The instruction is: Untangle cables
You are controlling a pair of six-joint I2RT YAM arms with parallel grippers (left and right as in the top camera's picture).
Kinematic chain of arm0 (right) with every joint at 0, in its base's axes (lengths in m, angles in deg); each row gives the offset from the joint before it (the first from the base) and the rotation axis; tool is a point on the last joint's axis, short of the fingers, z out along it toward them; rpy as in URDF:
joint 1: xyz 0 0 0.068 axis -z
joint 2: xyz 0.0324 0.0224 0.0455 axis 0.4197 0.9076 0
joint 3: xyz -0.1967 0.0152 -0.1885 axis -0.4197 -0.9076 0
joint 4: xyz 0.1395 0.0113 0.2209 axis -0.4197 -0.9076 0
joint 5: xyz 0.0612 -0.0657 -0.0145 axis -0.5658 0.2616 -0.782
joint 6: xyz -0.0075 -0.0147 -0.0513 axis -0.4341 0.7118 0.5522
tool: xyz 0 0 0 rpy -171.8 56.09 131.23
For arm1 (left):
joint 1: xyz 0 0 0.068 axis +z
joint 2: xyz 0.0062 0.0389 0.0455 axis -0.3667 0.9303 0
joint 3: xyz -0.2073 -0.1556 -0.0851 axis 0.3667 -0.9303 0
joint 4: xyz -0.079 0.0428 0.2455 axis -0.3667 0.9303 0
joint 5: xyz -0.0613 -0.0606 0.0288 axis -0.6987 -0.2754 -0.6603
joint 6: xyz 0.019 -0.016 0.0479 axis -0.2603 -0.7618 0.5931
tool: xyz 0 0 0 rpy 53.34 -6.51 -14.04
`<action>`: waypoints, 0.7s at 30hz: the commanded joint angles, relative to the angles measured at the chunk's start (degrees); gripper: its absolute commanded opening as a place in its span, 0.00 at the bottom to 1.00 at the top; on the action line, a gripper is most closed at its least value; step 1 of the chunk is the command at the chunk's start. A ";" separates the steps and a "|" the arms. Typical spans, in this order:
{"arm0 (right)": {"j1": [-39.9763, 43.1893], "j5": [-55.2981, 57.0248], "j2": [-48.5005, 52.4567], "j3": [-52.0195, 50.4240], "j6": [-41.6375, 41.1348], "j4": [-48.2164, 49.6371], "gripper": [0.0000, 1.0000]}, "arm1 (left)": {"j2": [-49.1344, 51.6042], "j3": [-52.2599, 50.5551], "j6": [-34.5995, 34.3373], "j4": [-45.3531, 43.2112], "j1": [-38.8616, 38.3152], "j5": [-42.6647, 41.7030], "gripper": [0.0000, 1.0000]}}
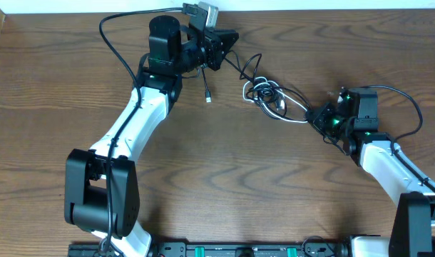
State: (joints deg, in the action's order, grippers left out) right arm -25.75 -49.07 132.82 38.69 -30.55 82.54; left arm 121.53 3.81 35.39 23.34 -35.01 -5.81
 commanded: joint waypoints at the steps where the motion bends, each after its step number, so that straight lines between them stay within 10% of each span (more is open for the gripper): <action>1: 1.44 0.85 0.50 -0.85 1.70 0.92 0.19 | -2.86 1.49 -0.09 -1.11 1.27 -1.20 0.07; 4: 1.42 -6.93 0.50 -0.85 1.73 5.79 0.63 | -2.86 1.49 0.22 -1.01 1.27 -4.44 0.08; 7: 1.42 -14.82 0.50 -0.85 1.64 12.50 0.75 | -2.86 1.49 4.02 0.44 1.27 -8.55 0.07; 21: 1.36 -21.18 0.50 -0.85 -2.40 25.49 0.79 | -2.86 1.49 21.62 24.30 0.52 -10.97 0.07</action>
State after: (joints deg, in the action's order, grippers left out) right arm -24.72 -68.74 133.08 37.88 -32.30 107.87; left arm 120.59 4.05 51.59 45.66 -34.05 -14.96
